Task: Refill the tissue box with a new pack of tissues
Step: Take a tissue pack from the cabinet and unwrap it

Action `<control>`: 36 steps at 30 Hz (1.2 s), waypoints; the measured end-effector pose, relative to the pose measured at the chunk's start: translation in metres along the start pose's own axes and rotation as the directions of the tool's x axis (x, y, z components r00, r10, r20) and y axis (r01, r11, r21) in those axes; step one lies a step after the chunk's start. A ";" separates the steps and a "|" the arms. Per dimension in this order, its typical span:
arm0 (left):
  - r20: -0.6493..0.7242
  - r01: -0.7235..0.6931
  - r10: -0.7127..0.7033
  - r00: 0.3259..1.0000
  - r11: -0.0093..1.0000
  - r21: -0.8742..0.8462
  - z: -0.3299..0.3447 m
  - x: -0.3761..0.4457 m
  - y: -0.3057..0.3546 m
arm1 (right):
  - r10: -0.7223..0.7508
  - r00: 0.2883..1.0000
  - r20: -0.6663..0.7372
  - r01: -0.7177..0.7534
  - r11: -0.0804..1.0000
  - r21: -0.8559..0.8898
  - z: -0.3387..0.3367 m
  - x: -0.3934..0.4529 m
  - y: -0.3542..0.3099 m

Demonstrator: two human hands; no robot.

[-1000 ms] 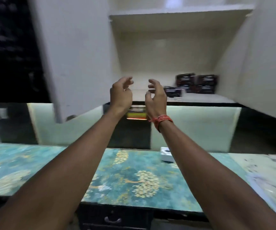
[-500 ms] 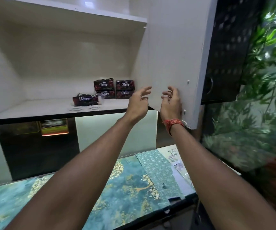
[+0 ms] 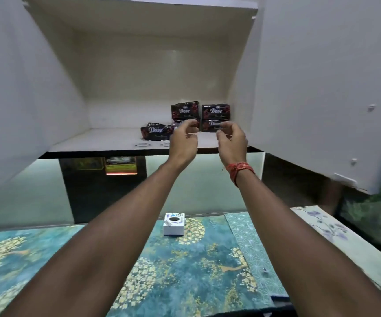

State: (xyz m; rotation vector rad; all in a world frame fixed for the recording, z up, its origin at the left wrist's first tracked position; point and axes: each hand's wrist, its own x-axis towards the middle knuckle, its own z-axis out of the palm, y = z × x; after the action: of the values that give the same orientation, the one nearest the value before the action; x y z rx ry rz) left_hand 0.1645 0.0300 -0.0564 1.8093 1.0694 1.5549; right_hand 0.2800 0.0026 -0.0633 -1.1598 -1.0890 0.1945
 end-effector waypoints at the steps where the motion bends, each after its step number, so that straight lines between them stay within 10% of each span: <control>1: -0.042 0.013 -0.013 0.999 1.000 0.002 -0.011 0.007 -0.009 | 0.013 0.999 0.042 -0.013 1.000 0.002 0.014 0.003 0.002; 10: -0.309 0.214 -0.179 0.934 0.973 0.084 -0.088 0.082 -0.073 | 0.145 0.950 0.277 -0.112 0.985 -0.131 0.122 0.059 0.021; 20: -0.045 0.509 -0.507 0.861 0.859 0.054 -0.101 0.168 -0.125 | 0.351 0.871 0.343 -0.273 0.927 -0.255 0.202 0.116 0.049; 29: -0.280 0.208 -0.305 0.910 0.921 -0.329 -0.089 0.149 -0.111 | 0.251 0.953 0.172 -0.282 0.940 0.190 0.186 0.088 0.034; 36: -0.438 -0.051 -0.328 0.837 0.751 -0.659 -0.070 0.048 -0.118 | 0.065 0.988 0.138 -0.113 0.921 0.372 0.140 -0.015 0.055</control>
State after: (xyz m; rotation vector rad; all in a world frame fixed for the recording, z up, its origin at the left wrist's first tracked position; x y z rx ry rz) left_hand 0.0710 0.1274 -0.1094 0.8086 0.7051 2.0571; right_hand 0.1853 0.1070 -0.1187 -0.8554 -1.0495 0.5315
